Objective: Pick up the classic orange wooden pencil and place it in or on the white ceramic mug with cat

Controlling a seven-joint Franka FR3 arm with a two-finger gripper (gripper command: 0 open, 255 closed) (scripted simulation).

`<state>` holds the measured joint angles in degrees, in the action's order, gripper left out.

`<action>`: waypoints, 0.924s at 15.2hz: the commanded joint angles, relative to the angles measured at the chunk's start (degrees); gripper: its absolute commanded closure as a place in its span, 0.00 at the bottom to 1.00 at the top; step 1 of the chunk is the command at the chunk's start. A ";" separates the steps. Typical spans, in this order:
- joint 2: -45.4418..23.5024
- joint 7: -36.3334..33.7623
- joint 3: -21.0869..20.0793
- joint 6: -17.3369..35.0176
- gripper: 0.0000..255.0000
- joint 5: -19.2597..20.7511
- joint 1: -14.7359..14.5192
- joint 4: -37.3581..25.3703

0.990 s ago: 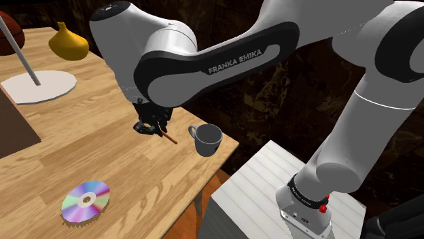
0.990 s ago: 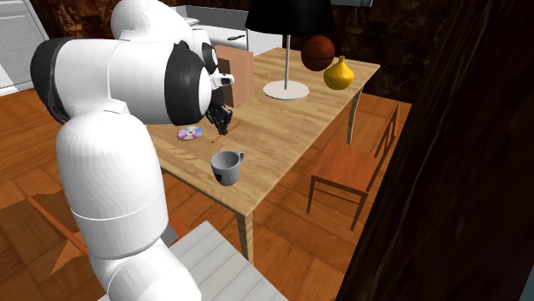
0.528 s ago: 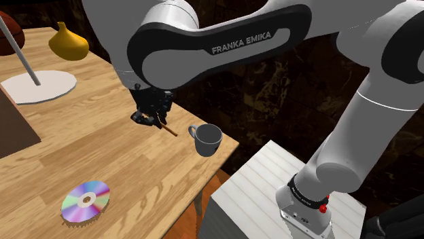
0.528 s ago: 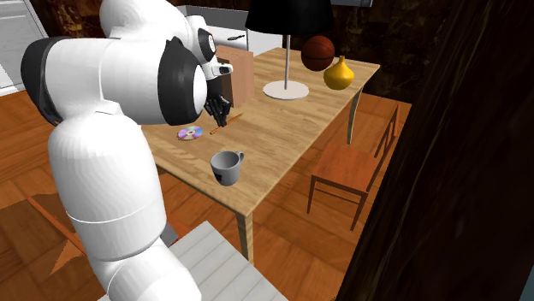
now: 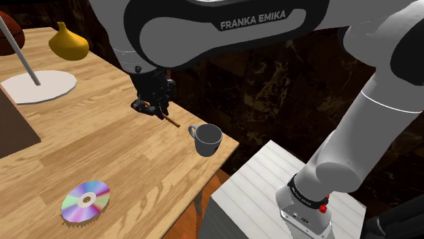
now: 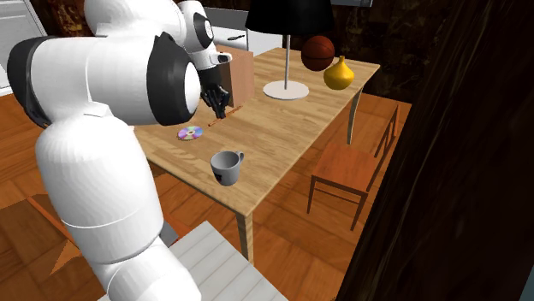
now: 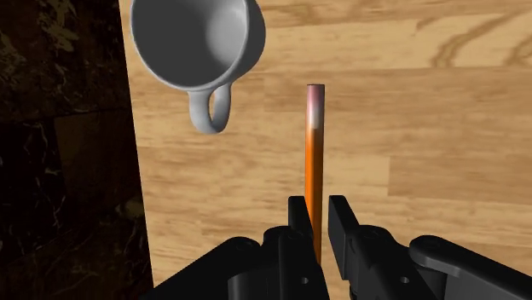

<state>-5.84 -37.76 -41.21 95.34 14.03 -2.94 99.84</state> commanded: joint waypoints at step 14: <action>32.92 17.48 10.12 4.39 1.00 -15.68 0.88 29.36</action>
<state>26.70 -20.39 -31.20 99.05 -1.48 -1.93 128.17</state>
